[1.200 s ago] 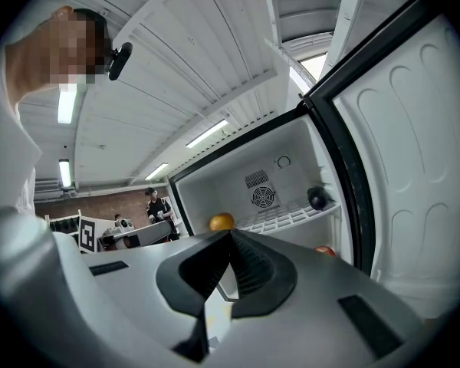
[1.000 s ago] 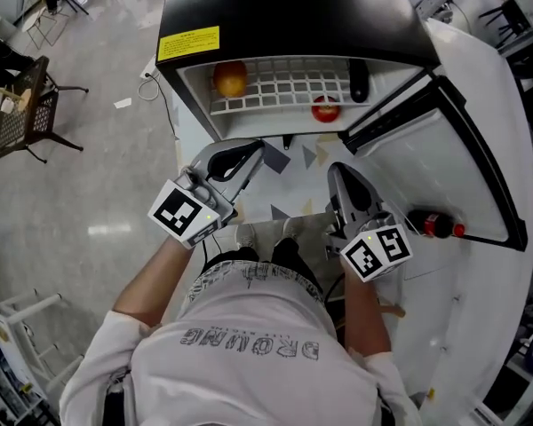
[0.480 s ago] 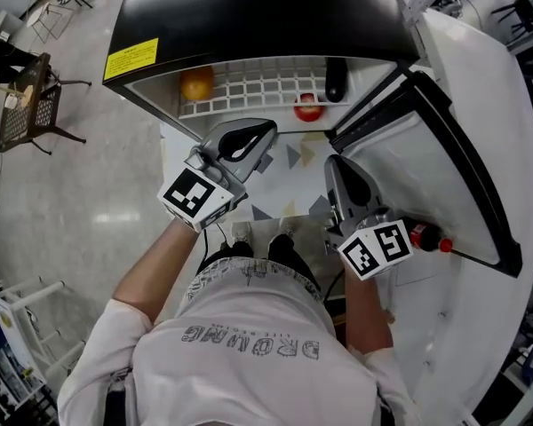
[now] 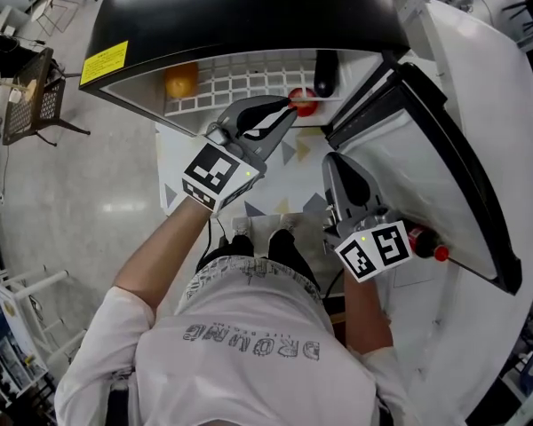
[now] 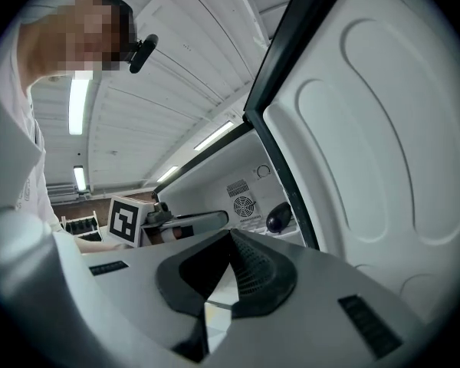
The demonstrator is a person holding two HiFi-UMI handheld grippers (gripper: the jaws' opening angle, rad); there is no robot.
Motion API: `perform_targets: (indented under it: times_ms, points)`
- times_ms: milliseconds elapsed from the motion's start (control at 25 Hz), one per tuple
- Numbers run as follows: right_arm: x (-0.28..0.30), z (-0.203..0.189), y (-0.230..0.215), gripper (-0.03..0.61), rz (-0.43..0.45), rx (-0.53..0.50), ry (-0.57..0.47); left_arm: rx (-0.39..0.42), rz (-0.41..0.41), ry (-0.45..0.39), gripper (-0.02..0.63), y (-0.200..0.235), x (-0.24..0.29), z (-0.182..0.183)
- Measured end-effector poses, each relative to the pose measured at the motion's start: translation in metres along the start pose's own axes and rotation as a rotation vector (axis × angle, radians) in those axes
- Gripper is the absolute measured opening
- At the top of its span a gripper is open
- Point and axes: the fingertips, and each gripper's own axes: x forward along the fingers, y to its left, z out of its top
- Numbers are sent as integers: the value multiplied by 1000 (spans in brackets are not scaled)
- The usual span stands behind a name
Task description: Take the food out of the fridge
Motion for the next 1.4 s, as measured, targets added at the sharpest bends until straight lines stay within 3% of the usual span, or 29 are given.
perform_targets:
  times_ms: [320,760,920,1400]
  points:
    - [-4,-5,-13,2,5,21,-2,43,13,48,90,5,26,-2]
    - [-2,-15,-16,2,20,44,7,173,17,173,198,4,63,-11]
    - [-5,-21,-19,2,20,52,17,186,33,239,242,5,78,-20]
    - [-11,-30,-25,2,21,73,32,220,80,332,270,10,101,-32]
